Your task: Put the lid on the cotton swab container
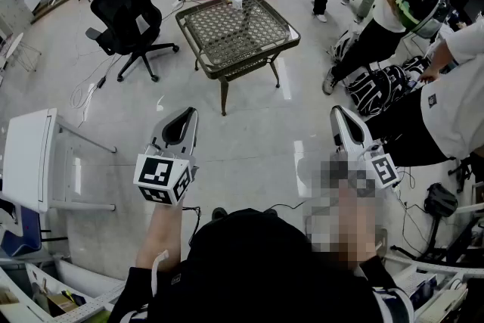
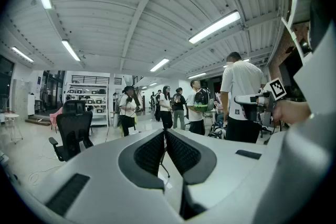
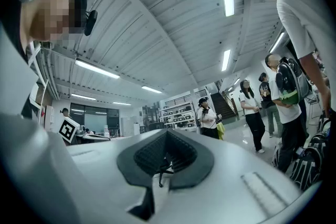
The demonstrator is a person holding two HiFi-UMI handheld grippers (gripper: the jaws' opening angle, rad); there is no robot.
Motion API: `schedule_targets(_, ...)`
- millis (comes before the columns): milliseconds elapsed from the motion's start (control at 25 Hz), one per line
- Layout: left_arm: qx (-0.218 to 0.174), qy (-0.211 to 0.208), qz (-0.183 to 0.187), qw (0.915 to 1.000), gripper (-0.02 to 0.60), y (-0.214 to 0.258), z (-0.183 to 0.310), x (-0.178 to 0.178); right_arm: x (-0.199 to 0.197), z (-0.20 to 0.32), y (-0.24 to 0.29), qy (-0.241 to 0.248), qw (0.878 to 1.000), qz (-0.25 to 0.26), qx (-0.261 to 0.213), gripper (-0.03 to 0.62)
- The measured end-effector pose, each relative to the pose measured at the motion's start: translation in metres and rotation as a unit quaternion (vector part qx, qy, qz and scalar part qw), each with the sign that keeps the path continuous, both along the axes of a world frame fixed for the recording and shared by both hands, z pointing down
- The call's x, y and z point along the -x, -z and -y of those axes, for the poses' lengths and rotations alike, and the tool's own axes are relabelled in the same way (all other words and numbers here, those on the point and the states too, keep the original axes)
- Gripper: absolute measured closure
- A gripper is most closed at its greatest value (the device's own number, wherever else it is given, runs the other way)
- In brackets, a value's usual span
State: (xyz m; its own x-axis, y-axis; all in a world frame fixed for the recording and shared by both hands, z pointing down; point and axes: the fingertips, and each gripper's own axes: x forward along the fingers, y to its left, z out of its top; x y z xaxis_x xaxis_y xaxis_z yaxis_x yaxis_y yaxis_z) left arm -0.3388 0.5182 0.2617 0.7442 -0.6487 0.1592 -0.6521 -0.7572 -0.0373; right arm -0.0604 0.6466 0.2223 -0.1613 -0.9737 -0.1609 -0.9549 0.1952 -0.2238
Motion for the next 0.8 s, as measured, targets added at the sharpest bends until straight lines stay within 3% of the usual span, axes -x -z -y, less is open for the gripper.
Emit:
schedule_targets(520,0.009,0.007,0.006,0.9999,0.561,-0.004,-0.011,-0.010,-0.009,-0.008,-0.008,0.010,1.000,0.008,0.003,0.586)
schedule_targets(800,0.011,0.004,0.016,0.9998,0.561,-0.007,-0.029,-0.034,-0.016,-0.031,-0.009,0.029,0.999,-0.038,-0.005,0.585)
